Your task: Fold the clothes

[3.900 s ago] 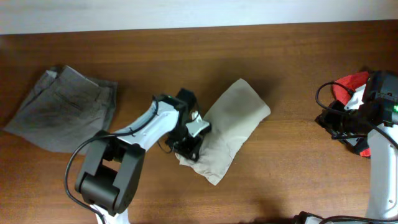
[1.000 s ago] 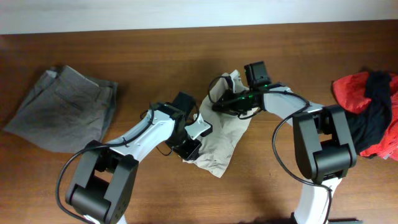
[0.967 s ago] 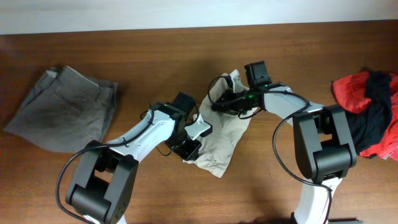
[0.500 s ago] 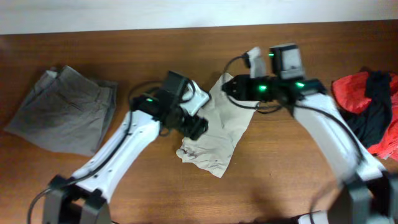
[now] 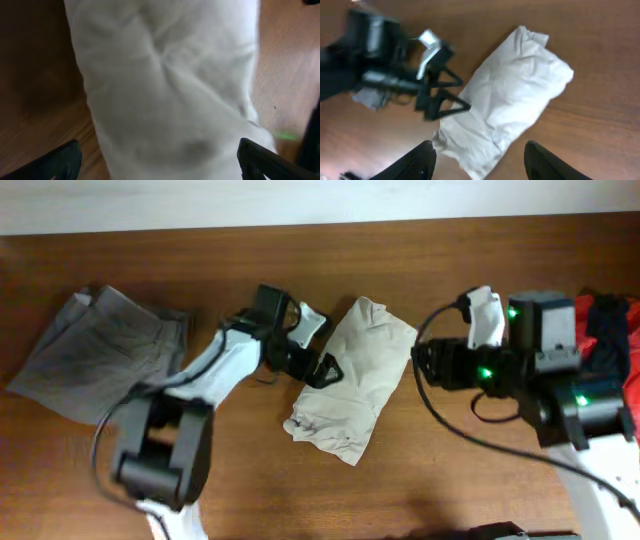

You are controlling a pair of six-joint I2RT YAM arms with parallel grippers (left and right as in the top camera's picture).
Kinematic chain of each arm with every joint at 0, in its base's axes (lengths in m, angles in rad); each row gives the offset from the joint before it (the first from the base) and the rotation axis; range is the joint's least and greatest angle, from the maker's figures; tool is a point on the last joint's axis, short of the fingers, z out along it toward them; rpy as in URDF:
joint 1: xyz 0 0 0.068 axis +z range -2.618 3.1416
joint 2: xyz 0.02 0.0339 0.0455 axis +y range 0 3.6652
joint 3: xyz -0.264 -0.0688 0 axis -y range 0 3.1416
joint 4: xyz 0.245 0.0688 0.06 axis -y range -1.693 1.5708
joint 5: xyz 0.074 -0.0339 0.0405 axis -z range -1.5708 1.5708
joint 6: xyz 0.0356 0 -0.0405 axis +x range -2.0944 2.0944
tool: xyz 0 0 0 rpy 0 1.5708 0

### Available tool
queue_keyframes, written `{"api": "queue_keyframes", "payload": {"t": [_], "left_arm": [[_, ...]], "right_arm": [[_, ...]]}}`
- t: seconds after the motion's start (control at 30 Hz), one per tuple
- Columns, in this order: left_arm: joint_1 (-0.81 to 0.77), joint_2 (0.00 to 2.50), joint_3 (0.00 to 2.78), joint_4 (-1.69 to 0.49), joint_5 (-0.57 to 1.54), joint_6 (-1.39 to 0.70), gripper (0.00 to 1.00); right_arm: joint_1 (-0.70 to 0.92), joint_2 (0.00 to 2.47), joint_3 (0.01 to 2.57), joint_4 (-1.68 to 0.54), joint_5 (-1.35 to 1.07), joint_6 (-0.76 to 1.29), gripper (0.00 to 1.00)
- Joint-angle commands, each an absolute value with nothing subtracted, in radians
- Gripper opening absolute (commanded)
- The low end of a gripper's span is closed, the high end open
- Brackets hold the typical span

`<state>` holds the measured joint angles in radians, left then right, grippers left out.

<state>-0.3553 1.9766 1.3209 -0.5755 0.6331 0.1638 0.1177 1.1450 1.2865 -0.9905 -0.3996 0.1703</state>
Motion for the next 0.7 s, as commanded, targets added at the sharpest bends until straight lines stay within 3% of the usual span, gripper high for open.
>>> {"api": "queue_keyframes", "payload": {"t": [0.0,0.27,0.3,0.4,0.5,0.57,0.6,0.67], "left_arm": [[-0.346,2.061,1.400,-0.572,0.753,0.181,0.99],[-0.392,2.128,1.426,-0.540,0.854,0.182,0.95],[-0.401,2.128,1.426,-0.534,0.858,0.182,0.89],[-0.418,2.128,1.426,-0.531,0.873,0.199,0.56],[-0.423,2.128,1.426,-0.532,0.901,0.227,0.32],[-0.423,2.128,1.426,-0.531,0.904,0.230,0.07],[-0.423,2.128,1.426,-0.531,0.905,0.230,0.00],[-0.421,2.128,1.426,-0.531,0.924,0.230,0.00]], "right_arm": [[0.117,1.108,1.296,-1.029,-0.362,0.126,0.62],[0.117,1.102,1.296,-1.102,-0.335,0.109,0.60],[0.117,1.102,1.296,-1.105,-0.335,0.109,0.61],[0.117,1.102,1.296,-1.112,-0.335,0.109,0.60],[0.117,1.102,1.296,-1.119,-0.335,0.109,0.60],[0.117,1.102,1.296,-1.123,-0.335,0.109,0.57],[0.117,1.102,1.296,-1.124,-0.335,0.109,0.56],[0.117,1.102,1.296,-1.127,-0.335,0.109,0.56]]}}
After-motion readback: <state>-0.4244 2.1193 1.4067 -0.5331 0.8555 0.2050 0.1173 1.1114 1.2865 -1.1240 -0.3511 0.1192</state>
